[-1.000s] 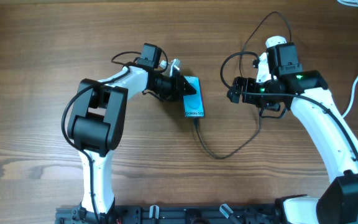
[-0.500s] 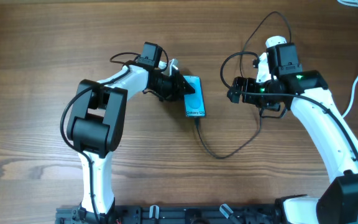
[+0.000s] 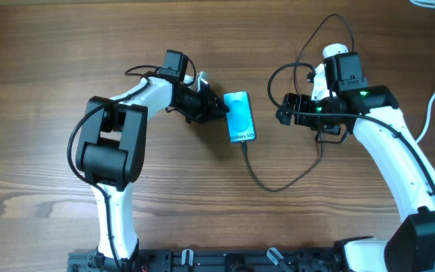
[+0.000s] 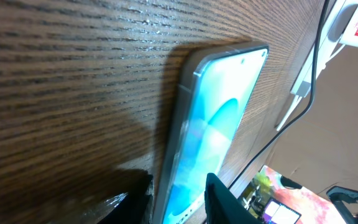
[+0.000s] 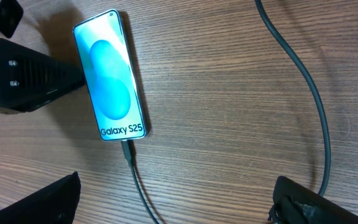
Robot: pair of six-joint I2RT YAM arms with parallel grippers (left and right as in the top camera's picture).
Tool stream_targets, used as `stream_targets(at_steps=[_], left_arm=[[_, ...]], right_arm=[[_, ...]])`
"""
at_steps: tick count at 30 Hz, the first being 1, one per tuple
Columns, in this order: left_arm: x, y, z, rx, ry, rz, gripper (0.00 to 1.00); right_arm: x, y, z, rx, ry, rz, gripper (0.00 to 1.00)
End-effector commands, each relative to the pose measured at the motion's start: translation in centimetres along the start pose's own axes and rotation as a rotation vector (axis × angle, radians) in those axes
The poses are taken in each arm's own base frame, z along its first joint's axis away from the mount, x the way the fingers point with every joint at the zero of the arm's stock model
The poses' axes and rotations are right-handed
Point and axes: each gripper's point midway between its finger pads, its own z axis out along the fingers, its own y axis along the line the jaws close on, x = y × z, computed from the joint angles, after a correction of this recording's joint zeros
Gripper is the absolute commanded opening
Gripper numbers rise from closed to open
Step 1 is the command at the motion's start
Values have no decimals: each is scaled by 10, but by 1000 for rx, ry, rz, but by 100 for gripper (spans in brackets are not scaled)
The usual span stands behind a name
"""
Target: Plug charger to phone and switch on socket
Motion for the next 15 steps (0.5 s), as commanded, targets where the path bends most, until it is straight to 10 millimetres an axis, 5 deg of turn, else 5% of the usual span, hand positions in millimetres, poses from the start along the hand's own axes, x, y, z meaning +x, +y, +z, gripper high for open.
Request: stream_targets(at_steps=[1,8,15], left_arm=[[0,102,15,-317,-53,-144,27],[0,98,5,-324,-63,-144,30],[-7,72,-44,-426,-195,-89,41]], right_arm=[[-9,0,-9,10,-42,0,100],[-9,0,-9,10,-42,-1,100],[-10,-2,-9,22,-45,-1,100]])
